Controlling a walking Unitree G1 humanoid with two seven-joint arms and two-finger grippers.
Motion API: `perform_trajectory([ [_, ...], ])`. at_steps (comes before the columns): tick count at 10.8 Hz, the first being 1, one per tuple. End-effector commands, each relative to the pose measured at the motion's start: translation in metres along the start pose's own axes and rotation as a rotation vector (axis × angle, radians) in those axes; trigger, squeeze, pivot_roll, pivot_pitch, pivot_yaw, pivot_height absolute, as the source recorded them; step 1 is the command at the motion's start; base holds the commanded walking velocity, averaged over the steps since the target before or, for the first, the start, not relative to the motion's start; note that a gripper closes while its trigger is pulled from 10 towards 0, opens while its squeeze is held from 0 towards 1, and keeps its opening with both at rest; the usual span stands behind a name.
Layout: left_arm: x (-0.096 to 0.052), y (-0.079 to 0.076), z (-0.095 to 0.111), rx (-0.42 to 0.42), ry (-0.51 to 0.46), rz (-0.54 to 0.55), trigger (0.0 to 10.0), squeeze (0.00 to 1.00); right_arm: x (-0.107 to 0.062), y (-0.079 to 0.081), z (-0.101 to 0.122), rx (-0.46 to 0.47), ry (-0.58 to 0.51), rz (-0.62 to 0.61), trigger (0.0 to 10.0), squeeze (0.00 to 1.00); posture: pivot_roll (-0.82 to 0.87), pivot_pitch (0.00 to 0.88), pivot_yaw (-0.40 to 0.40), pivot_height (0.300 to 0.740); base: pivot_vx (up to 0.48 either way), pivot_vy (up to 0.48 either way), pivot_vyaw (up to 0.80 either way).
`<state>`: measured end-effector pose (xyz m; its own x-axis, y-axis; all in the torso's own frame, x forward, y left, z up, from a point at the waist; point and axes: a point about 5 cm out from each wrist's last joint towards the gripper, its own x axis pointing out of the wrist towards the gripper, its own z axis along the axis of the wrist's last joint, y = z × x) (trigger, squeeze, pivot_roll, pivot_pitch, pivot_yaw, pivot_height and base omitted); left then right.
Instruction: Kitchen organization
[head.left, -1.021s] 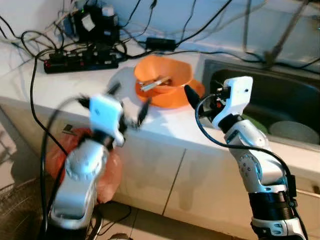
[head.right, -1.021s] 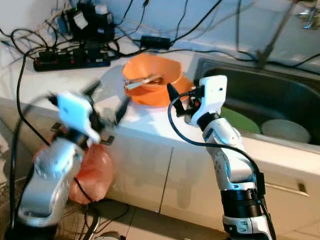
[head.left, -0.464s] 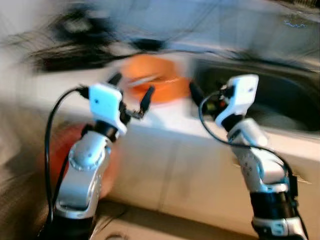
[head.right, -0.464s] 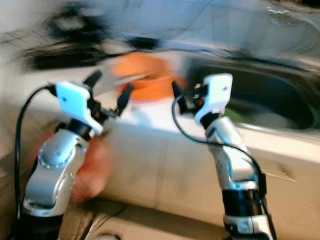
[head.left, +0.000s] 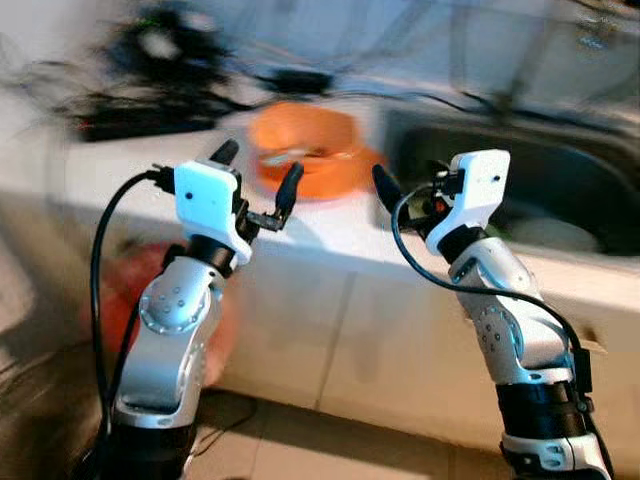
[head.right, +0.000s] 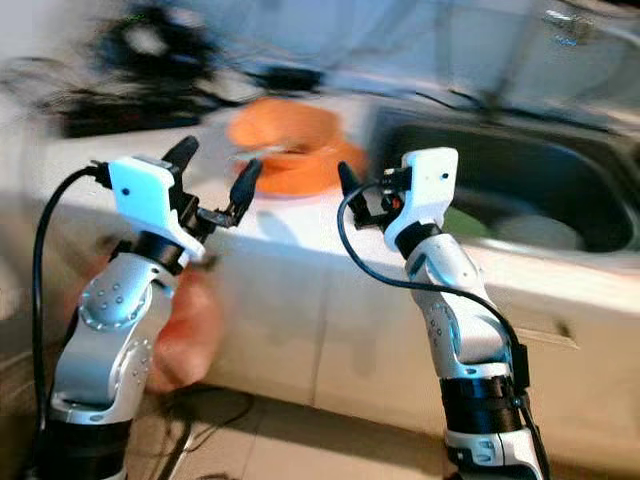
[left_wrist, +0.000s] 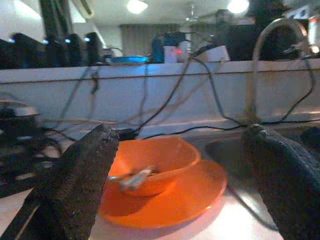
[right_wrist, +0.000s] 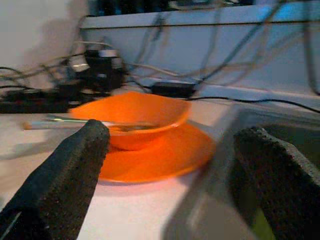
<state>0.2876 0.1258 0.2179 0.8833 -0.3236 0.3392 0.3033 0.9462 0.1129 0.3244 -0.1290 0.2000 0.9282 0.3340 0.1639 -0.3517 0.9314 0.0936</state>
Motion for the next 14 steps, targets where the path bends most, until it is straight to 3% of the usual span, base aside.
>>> perform_trajectory([
  [1, 0.002, 0.001, 0.004, -0.020, -0.015, 0.003, 10.0, 0.00, 0.000, -0.003, 0.003, -0.013, -0.013, -0.024, 10.0, 0.00, 0.11, 0.051, -0.055, 0.740, 0.000, 0.000, 0.00],
  [4, 0.010, -0.001, 0.013, -0.005, -0.041, -0.018, 10.0, 0.00, 0.000, -0.005, 0.007, -0.011, -0.035, -0.053, 10.0, 0.00, 0.11, 0.046, -0.050, 0.740, 0.000, 0.000, 0.00],
  [9, 0.011, 0.003, 0.013, -0.010, -0.035, 0.000, 10.0, 0.00, 0.002, -0.006, 0.007, -0.015, -0.042, -0.061, 10.0, 0.00, 0.11, 0.042, -0.050, 0.740, 0.272, -0.286, 0.00],
  [10, 0.011, 0.005, 0.014, -0.047, -0.044, 0.019, 10.0, 0.00, 0.002, -0.006, 0.008, -0.015, -0.043, -0.061, 10.0, 0.00, 0.11, 0.042, -0.050, 0.740, 0.000, 0.000, 0.00],
  [12, 0.013, 0.005, 0.015, -0.017, -0.038, 0.014, 10.0, 0.00, 0.002, -0.006, 0.009, -0.017, -0.049, -0.063, 10.0, 0.00, 0.11, 0.040, -0.047, 0.740, 0.000, 0.000, 0.00],
  [14, 0.017, 0.006, 0.026, -0.040, -0.077, 0.015, 10.0, 0.00, 0.002, -0.007, 0.009, -0.019, -0.055, -0.066, 10.0, 0.00, 0.11, 0.040, -0.048, 0.740, 0.000, 0.000, 0.00],
])
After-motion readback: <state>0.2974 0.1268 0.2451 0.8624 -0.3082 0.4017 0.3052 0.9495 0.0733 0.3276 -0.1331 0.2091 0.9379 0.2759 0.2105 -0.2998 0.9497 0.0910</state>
